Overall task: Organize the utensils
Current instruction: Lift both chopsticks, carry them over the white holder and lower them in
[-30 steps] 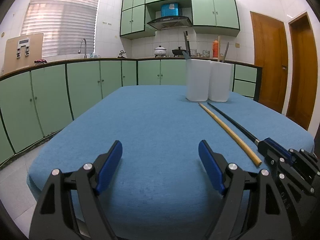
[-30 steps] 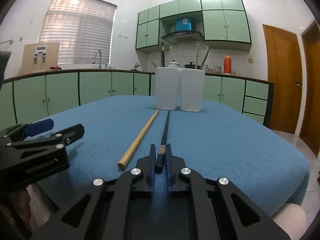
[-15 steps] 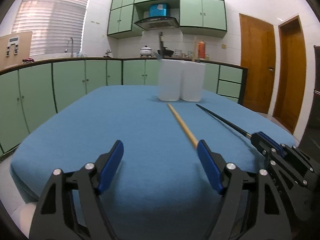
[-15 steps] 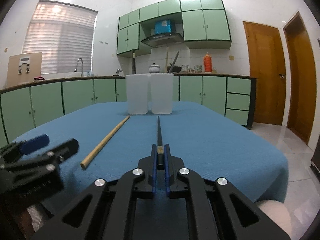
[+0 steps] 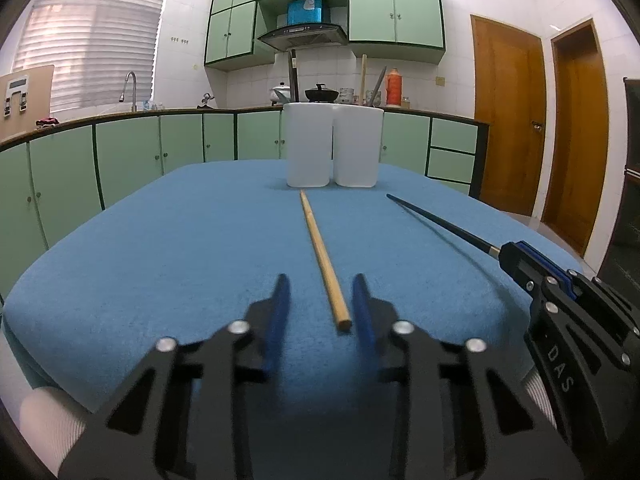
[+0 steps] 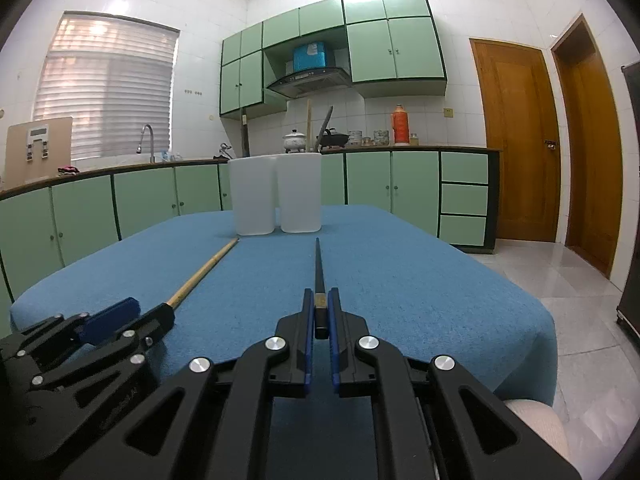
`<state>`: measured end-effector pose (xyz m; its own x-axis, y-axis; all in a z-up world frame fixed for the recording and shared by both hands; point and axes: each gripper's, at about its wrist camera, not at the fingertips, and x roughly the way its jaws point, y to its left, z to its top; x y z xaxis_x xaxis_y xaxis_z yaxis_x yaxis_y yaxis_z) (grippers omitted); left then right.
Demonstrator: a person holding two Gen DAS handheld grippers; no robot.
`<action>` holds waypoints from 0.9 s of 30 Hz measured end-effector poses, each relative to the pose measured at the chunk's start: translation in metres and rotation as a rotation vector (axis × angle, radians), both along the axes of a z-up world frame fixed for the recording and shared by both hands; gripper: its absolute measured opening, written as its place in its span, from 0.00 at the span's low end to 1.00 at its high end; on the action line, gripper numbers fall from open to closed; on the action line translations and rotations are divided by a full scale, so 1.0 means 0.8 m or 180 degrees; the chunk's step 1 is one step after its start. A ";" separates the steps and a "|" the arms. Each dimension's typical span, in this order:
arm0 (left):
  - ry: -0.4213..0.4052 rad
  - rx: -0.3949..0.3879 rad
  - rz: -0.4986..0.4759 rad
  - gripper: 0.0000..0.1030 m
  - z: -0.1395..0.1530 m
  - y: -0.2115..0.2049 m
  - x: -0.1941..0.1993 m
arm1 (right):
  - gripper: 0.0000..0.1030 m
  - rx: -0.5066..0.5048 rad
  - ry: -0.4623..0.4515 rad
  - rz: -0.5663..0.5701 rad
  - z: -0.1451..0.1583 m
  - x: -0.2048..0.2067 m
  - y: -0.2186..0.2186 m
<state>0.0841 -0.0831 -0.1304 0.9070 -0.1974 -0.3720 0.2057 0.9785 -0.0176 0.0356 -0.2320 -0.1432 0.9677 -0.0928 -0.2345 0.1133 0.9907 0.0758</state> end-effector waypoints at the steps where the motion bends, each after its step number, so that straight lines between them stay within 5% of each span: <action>1: 0.0003 0.0006 -0.0002 0.20 0.000 -0.001 0.000 | 0.07 0.0003 0.0002 -0.0001 0.000 0.001 0.000; 3: 0.0015 -0.0015 -0.0024 0.08 0.002 -0.002 0.000 | 0.07 0.0009 -0.0005 -0.0002 0.000 0.000 0.000; 27: -0.0354 -0.0127 0.0075 0.06 0.066 0.009 -0.027 | 0.07 0.0042 -0.0209 -0.0068 0.027 -0.019 -0.015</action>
